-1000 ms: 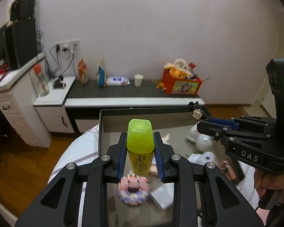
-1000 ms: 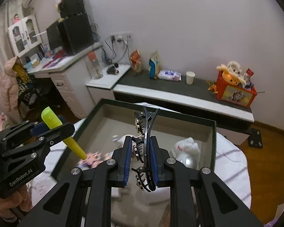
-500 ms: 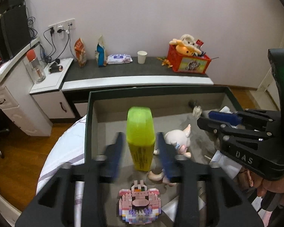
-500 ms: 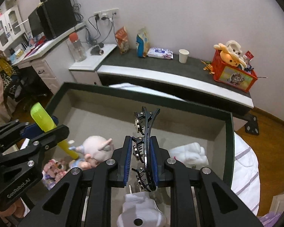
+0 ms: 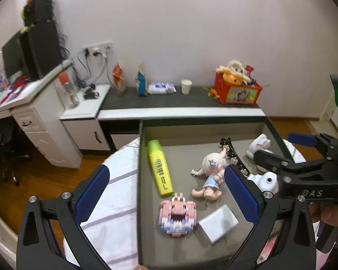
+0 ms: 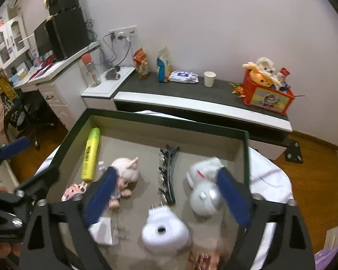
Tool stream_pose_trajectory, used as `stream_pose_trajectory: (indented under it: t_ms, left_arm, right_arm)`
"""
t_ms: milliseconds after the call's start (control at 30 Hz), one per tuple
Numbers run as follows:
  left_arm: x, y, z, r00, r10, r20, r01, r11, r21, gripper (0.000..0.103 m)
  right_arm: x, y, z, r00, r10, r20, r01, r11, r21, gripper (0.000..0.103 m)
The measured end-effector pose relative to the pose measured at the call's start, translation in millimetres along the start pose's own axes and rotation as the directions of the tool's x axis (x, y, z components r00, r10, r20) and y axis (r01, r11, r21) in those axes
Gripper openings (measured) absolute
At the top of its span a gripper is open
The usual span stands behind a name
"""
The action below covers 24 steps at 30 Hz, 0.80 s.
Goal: Organize rigid objects
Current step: 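Withdraw both tools from the box toward the remaining objects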
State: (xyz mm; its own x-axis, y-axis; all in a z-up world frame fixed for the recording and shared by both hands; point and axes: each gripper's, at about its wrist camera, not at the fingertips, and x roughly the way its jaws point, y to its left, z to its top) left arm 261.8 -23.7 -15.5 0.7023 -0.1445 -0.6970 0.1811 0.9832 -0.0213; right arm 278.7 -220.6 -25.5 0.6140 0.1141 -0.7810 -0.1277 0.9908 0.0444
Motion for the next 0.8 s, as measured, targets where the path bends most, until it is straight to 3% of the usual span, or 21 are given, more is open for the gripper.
stream_pose_trajectory:
  t_ms: [233, 467, 800]
  left_arm:
    - [-71, 0, -30, 0.999, 0.003, 0.045, -0.001, 1.000, -0.030, 0.103]
    - [-134, -10, -66, 0.997, 0.017, 0.071, -0.015, 0.999, -0.030, 0.103]
    - [-181, -15, -127, 1.000, -0.018, 0.023, 0.019, 0.997, -0.071, 0.103]
  right_arm:
    - [-70, 5, -33, 0.995, 0.039, 0.090, -0.042, 0.998, 0.038, 0.103]
    - [-148, 17, -90, 0.980, 0.083, 0.178, -0.095, 0.994, 0.061, 0.103]
    - [-208, 35, -163, 0.969, 0.089, 0.232, -0.105, 0.993, 0.057, 0.103]
